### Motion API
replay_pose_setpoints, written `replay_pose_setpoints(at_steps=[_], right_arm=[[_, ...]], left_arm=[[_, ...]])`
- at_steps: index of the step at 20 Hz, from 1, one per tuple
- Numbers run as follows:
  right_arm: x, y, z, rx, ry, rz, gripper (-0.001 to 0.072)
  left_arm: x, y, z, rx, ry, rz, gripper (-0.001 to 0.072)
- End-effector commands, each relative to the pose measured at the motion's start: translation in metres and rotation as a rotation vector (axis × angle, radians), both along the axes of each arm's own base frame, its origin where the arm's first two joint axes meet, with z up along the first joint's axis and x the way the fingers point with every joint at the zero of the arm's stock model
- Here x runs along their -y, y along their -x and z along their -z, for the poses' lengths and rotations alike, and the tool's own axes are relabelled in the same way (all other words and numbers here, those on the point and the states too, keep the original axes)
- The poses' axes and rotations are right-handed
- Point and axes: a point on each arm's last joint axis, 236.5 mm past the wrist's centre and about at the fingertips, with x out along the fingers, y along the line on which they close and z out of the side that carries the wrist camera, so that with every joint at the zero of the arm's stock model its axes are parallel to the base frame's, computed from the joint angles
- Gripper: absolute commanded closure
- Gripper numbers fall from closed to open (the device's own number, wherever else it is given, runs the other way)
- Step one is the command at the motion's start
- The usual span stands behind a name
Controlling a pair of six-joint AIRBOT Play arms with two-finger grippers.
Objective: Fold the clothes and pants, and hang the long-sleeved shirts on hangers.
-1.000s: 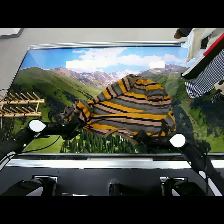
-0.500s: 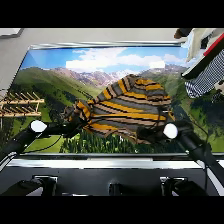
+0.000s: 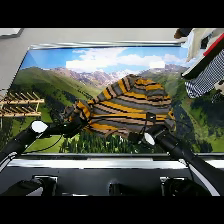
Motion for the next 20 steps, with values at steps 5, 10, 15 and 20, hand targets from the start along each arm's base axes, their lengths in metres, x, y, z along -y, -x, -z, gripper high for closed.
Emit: replay_pose_setpoints(at_steps=[5, 10, 15, 20], right_arm=[[-0.004, -0.008, 0.004, 0.017, 0.001, 0.052, 0.0632], [0.017, 0.013, -0.006, -0.044, 0.074, 0.035, 0.0679], [0.022, 0.015, -0.023, -0.011, 0.069, 0.031, 0.0679], [0.023, 0.014, -0.022, -0.009, 0.073, 0.03, 0.0679]], left_arm=[[-0.004, 0.001, 0.003, 0.008, -0.028, 0.017, -0.0013], [0.008, 0.017, 0.003, 0.066, -0.109, 0.222, -0.0003], [0.064, 0.043, -0.006, 0.231, -0.292, 0.521, 0.004], [0.096, 0.075, 0.016, 0.259, -0.44, 0.682, 0.0036]])
